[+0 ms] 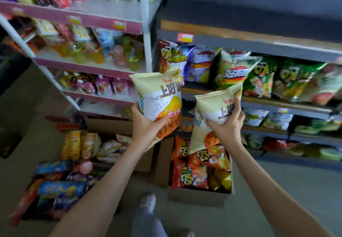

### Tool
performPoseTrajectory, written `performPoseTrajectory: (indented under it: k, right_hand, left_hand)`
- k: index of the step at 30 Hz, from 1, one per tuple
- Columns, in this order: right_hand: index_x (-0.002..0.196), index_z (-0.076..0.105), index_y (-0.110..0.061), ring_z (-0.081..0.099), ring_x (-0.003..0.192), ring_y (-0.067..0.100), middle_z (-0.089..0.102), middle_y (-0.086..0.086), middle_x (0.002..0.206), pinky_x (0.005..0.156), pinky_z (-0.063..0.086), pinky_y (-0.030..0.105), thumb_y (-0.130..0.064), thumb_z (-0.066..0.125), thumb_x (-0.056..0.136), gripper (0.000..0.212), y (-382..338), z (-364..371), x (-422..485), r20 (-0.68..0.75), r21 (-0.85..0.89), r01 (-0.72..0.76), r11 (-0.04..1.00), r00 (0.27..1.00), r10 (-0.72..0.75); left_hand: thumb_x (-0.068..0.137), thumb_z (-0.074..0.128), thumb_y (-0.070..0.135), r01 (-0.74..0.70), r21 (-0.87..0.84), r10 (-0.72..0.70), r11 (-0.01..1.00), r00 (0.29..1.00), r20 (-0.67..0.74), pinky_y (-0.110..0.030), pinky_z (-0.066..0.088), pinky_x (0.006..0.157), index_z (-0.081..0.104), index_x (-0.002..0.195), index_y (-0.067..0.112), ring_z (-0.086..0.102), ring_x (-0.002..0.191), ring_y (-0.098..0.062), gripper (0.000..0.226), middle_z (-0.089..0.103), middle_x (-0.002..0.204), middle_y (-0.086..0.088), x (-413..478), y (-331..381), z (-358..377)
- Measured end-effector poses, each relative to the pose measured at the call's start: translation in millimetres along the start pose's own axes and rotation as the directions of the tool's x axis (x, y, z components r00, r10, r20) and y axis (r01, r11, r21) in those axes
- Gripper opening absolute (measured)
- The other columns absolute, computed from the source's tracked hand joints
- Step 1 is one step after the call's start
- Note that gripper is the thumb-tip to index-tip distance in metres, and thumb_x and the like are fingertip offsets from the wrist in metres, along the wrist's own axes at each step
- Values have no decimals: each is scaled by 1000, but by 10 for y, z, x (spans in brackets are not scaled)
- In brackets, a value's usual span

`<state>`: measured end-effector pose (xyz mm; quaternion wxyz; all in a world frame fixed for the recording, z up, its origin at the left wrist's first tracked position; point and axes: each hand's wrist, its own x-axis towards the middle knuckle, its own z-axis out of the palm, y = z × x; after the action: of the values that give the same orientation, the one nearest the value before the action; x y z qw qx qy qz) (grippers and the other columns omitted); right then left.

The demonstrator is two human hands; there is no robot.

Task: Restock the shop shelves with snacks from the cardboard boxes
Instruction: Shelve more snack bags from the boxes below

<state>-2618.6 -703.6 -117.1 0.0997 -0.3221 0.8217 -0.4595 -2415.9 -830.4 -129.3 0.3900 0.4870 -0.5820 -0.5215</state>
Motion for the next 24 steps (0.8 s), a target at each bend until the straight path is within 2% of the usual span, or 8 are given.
performPoseTrajectory:
  k: [2,5,9,11,13,16,20,24]
  right_hand:
    - [152,13,-27,29,129,32,28,17,140,106,30,46,-18,85,66,112,81,-449,26,-69,16,-20,1000,997,21]
    - [152,14,-27,29,130,33,28,17,141,105,30,44,-17,86,65,113,233,-1060,107,-196,43,-61,997,978,68]
    - [151,13,-30,27,131,30,26,14,143,105,31,41,-18,85,66,113,423,-1821,259,-350,85,-111,990,927,134]
    - [151,10,-32,24,134,26,23,13,145,103,27,35,-17,85,68,113,509,-2185,325,-415,110,-101,989,900,138]
    - [152,8,-34,23,135,24,22,12,147,99,24,31,-18,84,69,113,592,-2499,393,-468,121,-95,988,872,141]
    - [152,9,-35,25,134,23,22,10,146,99,24,30,-17,84,69,113,748,-3075,471,-578,140,-98,985,800,162]
    - [151,11,-38,28,133,27,24,1,137,109,30,39,-21,86,65,116,1067,-3732,555,-697,133,-107,985,697,170]
    - [150,16,-35,29,134,23,25,2,142,107,29,33,-32,85,58,115,1414,-4421,657,-775,180,-89,980,600,197]
  left_hand:
    - [57,91,21,-24,-18,25,1000,997,68,-11,43,77,30,125,21,55,106,-9,92,52,117,6,-115,230,369]
    - [50,90,32,-79,-26,83,997,973,216,-23,47,88,29,125,23,57,106,-6,96,54,114,12,-222,526,909]
    - [65,87,10,-143,-63,156,988,907,390,-18,44,90,25,123,27,54,101,3,86,52,116,11,-330,925,1638]
    - [67,86,9,-193,-79,208,978,872,443,-7,42,87,26,127,23,52,102,5,87,49,116,12,-377,1126,1986]
    - [67,87,13,-230,-102,251,968,845,472,-8,42,87,25,133,19,51,101,5,91,48,117,13,-416,1295,2286]
    - [67,87,18,-264,-169,314,950,809,497,-3,42,77,23,135,24,53,103,5,94,51,120,12,-554,1578,2863]
    - [67,87,19,-324,-217,387,921,692,610,-2,41,72,23,127,30,52,100,11,88,50,116,17,-794,1906,3603]
    - [68,86,21,-336,-225,398,915,649,648,0,38,69,26,124,28,49,93,14,82,48,108,26,-1096,2176,4309]
